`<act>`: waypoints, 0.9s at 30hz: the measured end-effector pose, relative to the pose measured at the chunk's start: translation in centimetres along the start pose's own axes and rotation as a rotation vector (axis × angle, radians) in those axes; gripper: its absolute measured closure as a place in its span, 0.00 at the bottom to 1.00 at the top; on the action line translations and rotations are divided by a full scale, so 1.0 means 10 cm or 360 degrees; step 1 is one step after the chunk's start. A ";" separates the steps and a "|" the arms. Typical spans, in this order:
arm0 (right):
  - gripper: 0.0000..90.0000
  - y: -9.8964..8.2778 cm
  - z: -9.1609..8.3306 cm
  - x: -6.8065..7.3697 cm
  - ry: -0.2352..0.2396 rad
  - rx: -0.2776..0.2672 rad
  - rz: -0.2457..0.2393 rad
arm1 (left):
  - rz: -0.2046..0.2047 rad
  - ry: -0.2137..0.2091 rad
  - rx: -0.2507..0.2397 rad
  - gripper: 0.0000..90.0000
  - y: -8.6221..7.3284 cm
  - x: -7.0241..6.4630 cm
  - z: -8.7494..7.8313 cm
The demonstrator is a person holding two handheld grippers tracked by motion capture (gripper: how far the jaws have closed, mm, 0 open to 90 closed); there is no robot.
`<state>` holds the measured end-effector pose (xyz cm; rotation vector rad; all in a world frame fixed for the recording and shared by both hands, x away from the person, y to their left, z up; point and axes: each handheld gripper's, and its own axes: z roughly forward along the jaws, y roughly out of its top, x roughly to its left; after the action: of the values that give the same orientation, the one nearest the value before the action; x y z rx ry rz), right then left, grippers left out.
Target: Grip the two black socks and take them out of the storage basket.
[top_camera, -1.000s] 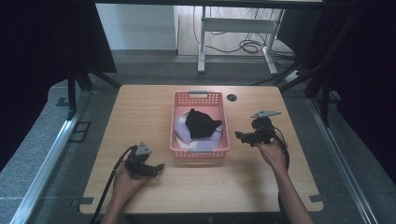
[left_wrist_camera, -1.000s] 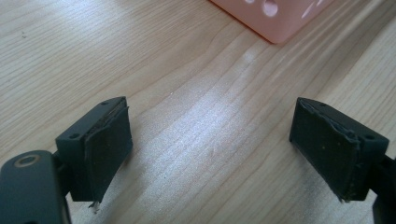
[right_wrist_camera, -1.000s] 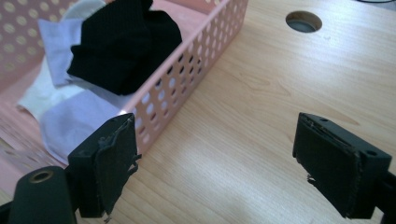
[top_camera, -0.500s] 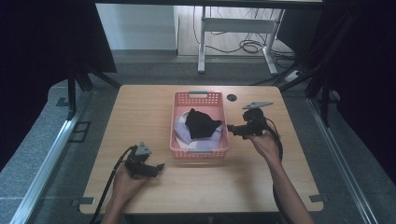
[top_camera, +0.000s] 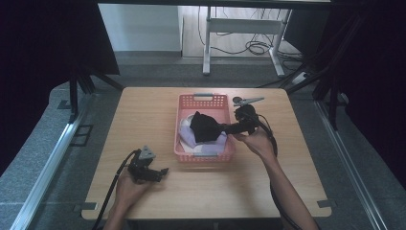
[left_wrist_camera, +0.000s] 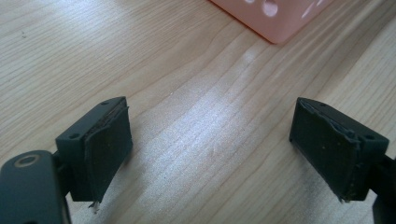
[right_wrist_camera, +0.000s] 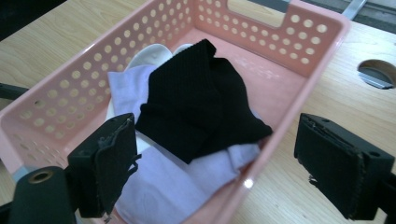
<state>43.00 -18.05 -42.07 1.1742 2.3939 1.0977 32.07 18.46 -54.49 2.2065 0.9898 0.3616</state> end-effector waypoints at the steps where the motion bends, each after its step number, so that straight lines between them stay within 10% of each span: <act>1: 0.15 0.01 0.03 0.02 0.0001 0.0004 0.0004 | -0.0001 -0.0001 0.0000 0.14 0.00 0.00 0.00; 27: 0.43 0.27 0.83 0.35 0.0057 0.0118 -0.0125 | -0.0005 -0.0001 0.0001 0.14 0.00 0.00 0.00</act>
<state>46.56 -10.01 -45.49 1.0818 2.5049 1.0227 32.06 18.45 -54.50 2.2049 0.9932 0.3595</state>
